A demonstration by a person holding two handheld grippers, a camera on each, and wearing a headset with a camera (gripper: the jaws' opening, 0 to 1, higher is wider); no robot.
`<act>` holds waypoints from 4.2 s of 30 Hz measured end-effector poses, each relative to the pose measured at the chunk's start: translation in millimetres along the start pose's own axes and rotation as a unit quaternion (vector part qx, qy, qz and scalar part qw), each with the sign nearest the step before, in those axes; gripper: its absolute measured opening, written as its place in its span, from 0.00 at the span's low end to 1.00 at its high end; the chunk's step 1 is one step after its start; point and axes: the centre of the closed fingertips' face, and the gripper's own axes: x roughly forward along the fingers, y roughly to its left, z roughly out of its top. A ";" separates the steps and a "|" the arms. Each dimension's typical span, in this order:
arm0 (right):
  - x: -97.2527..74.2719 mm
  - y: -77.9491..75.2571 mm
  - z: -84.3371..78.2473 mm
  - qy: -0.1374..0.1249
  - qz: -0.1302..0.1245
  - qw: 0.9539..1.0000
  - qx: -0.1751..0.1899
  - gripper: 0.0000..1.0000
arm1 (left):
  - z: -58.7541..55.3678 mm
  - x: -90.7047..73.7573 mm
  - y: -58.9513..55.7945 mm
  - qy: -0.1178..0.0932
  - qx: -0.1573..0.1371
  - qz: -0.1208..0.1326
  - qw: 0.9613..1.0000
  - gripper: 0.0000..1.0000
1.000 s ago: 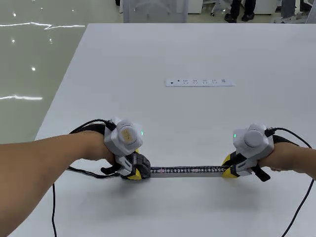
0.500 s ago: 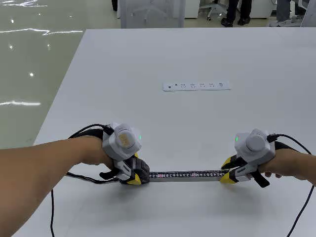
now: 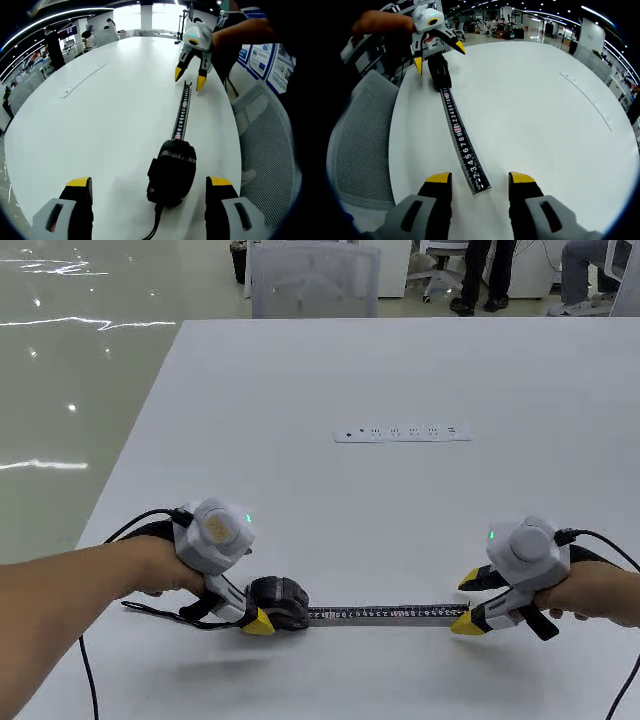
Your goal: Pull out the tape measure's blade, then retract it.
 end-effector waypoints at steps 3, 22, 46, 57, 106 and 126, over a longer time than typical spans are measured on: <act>-0.8 -0.2 1.9 -0.005 -0.003 1.000 0.003 0.50 | -3.9 -4.3 4.3 -0.008 -0.032 0.013 0.999 1.00; -21.6 -6.0 4.4 -0.078 -0.071 0.992 0.071 1.00 | 9.4 -44.0 16.0 -0.155 -0.097 0.097 0.978 1.00; -69.1 25.7 -37.0 -0.173 -0.176 0.958 0.144 1.00 | -75.8 -104.8 -18.9 -0.196 -0.190 0.175 0.946 1.00; -90.3 55.4 -57.7 -0.191 -0.197 0.950 0.149 1.00 | -100.9 -111.9 -48.6 -0.195 -0.222 0.181 0.938 1.00; -91.9 63.1 -53.1 -0.180 -0.160 0.964 0.116 0.99 | -95.7 -110.5 -53.2 -0.186 -0.227 0.195 0.936 1.00; -67.4 35.3 -8.1 -0.055 -0.013 0.997 -0.057 0.68 | -54.7 -93.6 -49.3 -0.201 -0.248 0.221 0.922 1.00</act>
